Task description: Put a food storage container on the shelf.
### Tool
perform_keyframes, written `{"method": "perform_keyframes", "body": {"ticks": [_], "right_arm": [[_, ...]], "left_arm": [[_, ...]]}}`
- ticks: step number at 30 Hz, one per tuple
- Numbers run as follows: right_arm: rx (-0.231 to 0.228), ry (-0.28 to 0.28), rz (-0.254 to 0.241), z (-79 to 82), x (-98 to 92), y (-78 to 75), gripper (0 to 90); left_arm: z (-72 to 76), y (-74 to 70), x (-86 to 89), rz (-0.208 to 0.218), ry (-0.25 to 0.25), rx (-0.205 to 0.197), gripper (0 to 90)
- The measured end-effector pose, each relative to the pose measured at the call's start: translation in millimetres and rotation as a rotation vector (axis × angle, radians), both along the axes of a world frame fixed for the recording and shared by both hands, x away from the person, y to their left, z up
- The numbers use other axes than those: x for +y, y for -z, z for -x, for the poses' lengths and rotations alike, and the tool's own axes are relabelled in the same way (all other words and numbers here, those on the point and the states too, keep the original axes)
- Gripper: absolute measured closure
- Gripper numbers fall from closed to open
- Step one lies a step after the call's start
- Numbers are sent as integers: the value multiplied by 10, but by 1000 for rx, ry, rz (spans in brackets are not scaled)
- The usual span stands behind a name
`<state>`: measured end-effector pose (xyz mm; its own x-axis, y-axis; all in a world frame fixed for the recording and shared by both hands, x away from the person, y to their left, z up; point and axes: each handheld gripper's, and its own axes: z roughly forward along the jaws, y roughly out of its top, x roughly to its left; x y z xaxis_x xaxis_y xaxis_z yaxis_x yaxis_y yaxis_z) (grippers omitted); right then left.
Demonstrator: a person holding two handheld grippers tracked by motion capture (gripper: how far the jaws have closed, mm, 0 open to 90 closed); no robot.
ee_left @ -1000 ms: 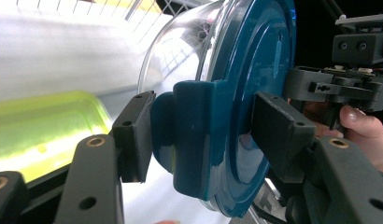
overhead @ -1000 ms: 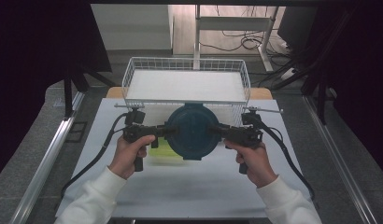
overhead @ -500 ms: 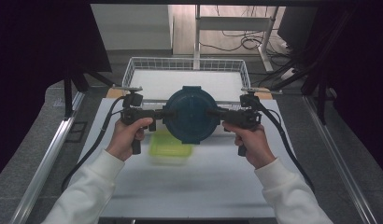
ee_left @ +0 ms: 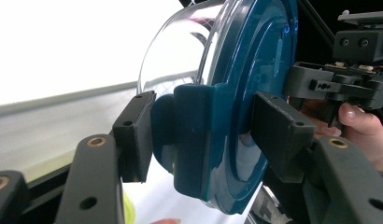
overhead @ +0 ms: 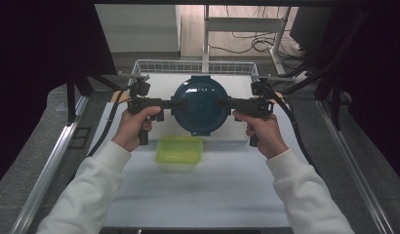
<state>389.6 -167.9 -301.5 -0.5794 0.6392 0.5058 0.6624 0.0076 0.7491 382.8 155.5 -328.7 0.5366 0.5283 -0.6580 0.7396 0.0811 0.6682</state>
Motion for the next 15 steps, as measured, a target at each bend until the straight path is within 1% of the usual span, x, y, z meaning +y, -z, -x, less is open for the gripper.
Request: {"method": "perform_keyframes", "body": {"ticks": [3, 4, 6, 7, 10, 15], "right_arm": [[-4, 1, 2, -68, 11, -52, 402], [-6, 4, -1, -93, 14, -70, 402], [-17, 11, -10, -177, 26, -138, 402], [-17, 11, -10, -177, 26, -138, 402], [-22, 13, -14, -266, 48, -214, 402], [-19, 14, -9, -375, 82, -289, 402]], "left_arm": [[-77, -50, 12, 1, 1, 1, 416], [-114, -83, 18, -1, 0, -6, 416], [-171, -135, 26, 0, -1, -6, 416], [-203, -163, 32, 0, -1, -5, 416], [-294, -243, 51, -1, -2, -13, 416], [-409, -298, 84, -2, 1, -14, 415]]}}
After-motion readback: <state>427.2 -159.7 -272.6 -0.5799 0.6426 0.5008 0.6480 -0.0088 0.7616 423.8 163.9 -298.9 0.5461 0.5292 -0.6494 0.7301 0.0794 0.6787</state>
